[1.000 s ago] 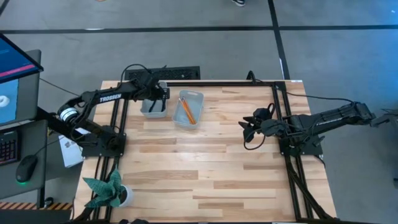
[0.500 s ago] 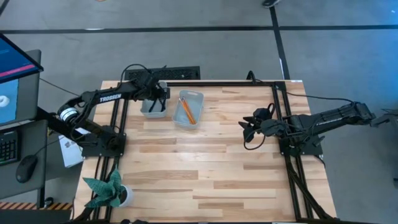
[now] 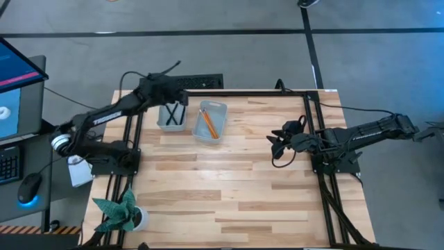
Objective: Sort pens & pencils
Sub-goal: Return to Home Position
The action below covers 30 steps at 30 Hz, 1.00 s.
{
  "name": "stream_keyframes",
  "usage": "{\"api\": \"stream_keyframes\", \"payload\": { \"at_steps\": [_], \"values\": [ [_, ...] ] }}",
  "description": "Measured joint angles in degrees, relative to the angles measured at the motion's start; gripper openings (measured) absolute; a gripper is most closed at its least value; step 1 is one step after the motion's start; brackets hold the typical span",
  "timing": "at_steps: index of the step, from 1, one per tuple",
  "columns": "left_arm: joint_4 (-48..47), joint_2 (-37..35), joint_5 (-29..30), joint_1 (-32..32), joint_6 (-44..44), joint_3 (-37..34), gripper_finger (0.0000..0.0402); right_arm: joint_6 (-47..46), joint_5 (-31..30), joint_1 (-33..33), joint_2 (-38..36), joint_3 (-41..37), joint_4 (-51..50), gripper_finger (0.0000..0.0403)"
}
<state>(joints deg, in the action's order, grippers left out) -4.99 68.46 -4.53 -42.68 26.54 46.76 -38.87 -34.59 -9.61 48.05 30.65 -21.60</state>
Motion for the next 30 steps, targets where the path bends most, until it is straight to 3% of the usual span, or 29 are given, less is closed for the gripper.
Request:
{"api": "stream_keyframes", "payload": {
  "at_steps": [3, 8, 14, 24, 30],
  "values": [
    [0.9, -5.1, -3.5, 3.1, -5.2, 0.0, 0.0138, 1.7, 0.1, 0.0, 0.0, 0.0, -0.3, 0.0194],
    [2.2, -13.6, -3.5, 9.9, -8.5, 0.0, 0.0138, 4.4, 0.0, 0.0, -1.0, 0.0, 2.9, 0.0192],
    [1.4, -21.6, 1.1, 17.2, -12.7, 0.0, 0.0138, 11.3, 0.1, 0.0, -7.2, 0.0, 4.7, 0.0194],
    [-9.0, -29.3, 8.6, 24.0, -16.9, -0.2, 0.0138, 18.3, -0.2, 3.0, -23.9, 0.1, -2.7, 0.0193],
    [-2.6, -36.2, 15.7, 27.2, -15.7, -8.0, 0.0138, 18.5, -0.2, 5.1, -31.5, 0.1, -8.6, 0.0194]
  ]
}}
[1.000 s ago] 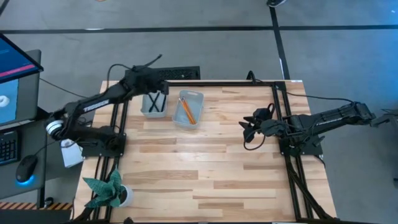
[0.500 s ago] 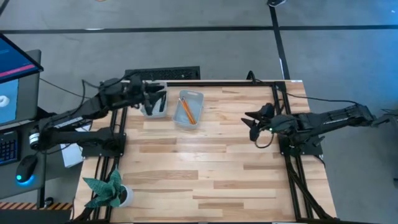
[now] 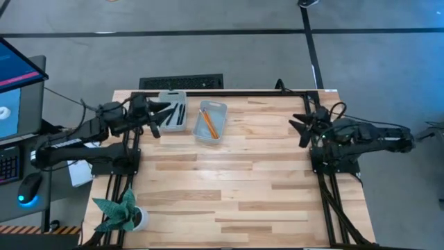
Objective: Sort pens & pencils
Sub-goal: Return to Home Position
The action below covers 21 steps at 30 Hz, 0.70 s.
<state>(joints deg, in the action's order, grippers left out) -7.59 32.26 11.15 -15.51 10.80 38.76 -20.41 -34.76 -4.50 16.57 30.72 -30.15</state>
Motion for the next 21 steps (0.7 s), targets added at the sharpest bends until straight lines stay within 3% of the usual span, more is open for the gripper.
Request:
{"api": "stream_keyframes", "payload": {
  "at_steps": [3, 7, 14, 18, 21],
  "values": [
    [5.4, -5.3, -0.6, 0.2, 0.4, -5.6, 0.0138, 1.0, 0.0, 0.2, -2.8, 0.0, -0.3, 0.0192],
    [5.5, -11.9, -1.4, 0.2, 0.3, -10.8, 0.0138, 2.7, -0.1, 0.2, -5.9, -0.5, -0.4, 0.0193],
    [5.4, -21.2, -1.9, 0.2, -0.8, -17.9, 0.0138, 10.1, 2.2, 0.2, -16.2, -13.8, 14.0, 0.0192],
    [5.5, -25.5, -2.9, 0.2, -1.7, -21.9, 0.0138, 10.4, 7.8, 0.2, -16.2, -19.2, 19.2, 0.0193],
    [5.6, -28.6, -3.0, 0.2, -1.5, -24.6, 0.0138, 10.7, 7.8, 0.3, -15.7, -22.6, 25.1, 0.0194]
  ]
}}
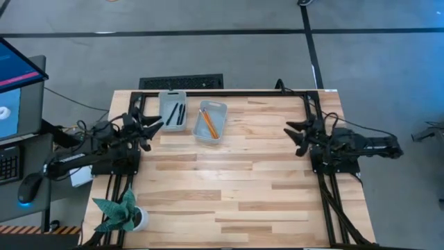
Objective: Sort pens & pencils
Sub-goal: Return to Home Position
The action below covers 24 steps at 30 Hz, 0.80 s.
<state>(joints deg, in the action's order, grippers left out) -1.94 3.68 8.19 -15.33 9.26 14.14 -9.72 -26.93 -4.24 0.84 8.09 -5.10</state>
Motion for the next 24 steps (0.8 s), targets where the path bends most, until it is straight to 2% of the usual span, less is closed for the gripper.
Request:
{"api": "stream_keyframes", "payload": {
  "at_steps": [4, 9, 13, 21, 24],
  "values": [
    [0.4, -3.8, 0.0, 0.0, 1.2, -4.1, 0.0138, 2.6, -0.1, 1.0, -0.8, -3.4, 7.4, 0.0193],
    [3.9, -3.3, 0.0, 0.0, 1.9, -6.7, 0.0138, 2.7, 1.6, 3.0, -0.7, -7.7, 12.2, 0.0193],
    [3.9, -3.6, 0.1, 0.0, 2.2, -8.2, 0.0138, 2.2, 3.6, 4.2, -0.5, -7.7, 12.0, 0.0194],
    [5.5, -3.5, 1.0, 0.0, 4.3, -13.5, 0.0138, 1.2, 3.6, 5.9, -0.7, -7.7, 9.8, 0.0192],
    [5.4, -3.3, 1.2, 0.0, 4.4, -13.5, 0.0138, 1.2, 3.3, 6.0, -0.5, -7.7, 9.8, 0.0194]
  ]
}}
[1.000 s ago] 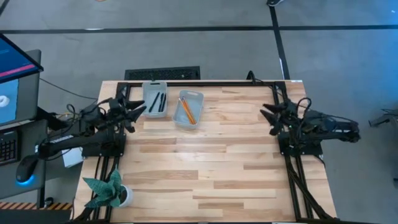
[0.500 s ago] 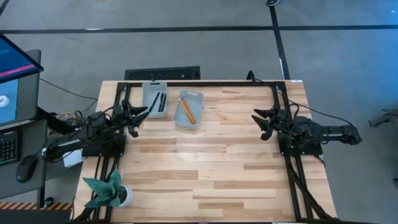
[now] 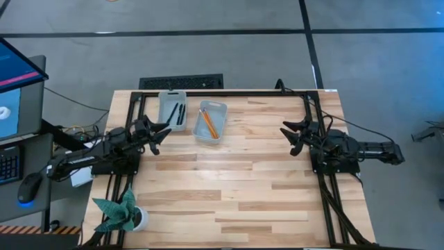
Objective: Sort pens & pencils
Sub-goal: Return to Home Position
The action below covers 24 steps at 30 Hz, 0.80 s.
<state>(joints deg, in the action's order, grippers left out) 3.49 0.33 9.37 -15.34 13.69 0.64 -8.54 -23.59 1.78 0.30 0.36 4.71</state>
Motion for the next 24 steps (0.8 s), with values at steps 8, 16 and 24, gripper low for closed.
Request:
{"api": "stream_keyframes", "payload": {
  "at_steps": [8, 16, 24],
  "values": [
    [-0.1, 0.0, 0.0, 0.0, -2.8, 0.0, 0.0138, 0.0, -0.9, 0.0, 0.0, 0.0, 0.0, 0.0192],
    [-0.4, 0.0, -1.6, 0.0, -3.4, -0.1, 0.0138, 0.0, -0.9, 0.0, 0.0, 0.0, 0.0, 0.0193],
    [-0.6, 0.0, -2.6, 0.0, -3.4, -0.1, 0.0138, 0.0, -0.9, 0.0, 0.0, 0.0, 0.0, 0.0194]
  ]
}}
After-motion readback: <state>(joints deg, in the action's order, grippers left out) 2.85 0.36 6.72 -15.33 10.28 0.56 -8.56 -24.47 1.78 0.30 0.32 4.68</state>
